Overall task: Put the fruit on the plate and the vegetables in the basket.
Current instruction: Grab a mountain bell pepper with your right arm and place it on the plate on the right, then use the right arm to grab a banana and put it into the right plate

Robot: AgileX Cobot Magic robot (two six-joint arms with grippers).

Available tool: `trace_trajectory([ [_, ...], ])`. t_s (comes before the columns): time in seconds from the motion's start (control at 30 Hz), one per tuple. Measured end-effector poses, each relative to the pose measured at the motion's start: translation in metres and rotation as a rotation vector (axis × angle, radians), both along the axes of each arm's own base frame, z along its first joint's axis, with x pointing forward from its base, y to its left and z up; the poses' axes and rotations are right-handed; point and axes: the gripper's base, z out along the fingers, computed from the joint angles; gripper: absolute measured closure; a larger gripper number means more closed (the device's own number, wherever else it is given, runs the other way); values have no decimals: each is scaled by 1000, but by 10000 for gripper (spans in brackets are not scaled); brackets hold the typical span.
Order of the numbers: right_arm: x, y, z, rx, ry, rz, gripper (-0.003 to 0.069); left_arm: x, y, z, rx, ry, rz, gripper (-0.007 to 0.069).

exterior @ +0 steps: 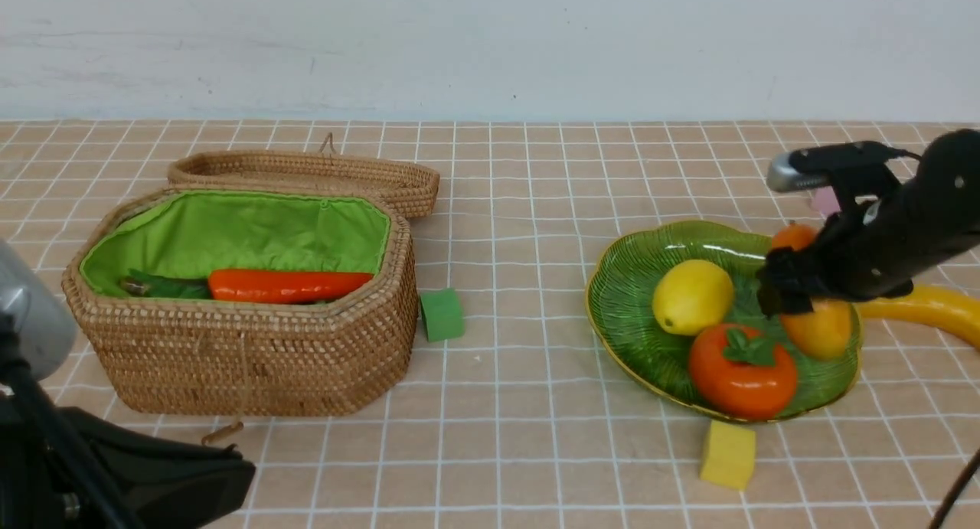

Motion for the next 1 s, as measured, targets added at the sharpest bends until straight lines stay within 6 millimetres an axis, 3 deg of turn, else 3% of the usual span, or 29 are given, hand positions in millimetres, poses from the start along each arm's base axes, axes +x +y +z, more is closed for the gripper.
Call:
trace_trajectory([
  [0.1, 5, 0, 13, -9, 5, 14, -22, 0, 0, 0, 0, 0, 0, 628],
  [0.27, 5, -11, 26, -118, 40, 51, 3, 0, 0, 0, -1, -1, 0, 627],
  [0.43, 5, -48, 37, -235, 43, 25, 60, 0, 0, 0, -3, -3, 0, 625],
  [0.47, 3, -73, 36, -267, 65, -18, 71, 0, 0, 0, -3, -3, 0, 625],
  [0.53, 1, -99, 33, -296, 82, -46, 76, 0, 0, 0, -2, -2, 0, 625],
  [0.67, -4, -153, 19, -334, 116, -49, 78, 0, 0, -1, 7, 8, -1, 625],
  [0.7, -4, -153, 19, -334, 116, -49, 78, 0, 0, -1, 7, 8, -1, 625],
  [0.77, -2, -172, 2, -273, 102, -78, 78, -1, 0, -1, 9, 11, -2, 624],
  [1.0, 15, -184, -55, -146, 124, -48, 78, -1, 1, -2, 20, 23, -4, 624],
])
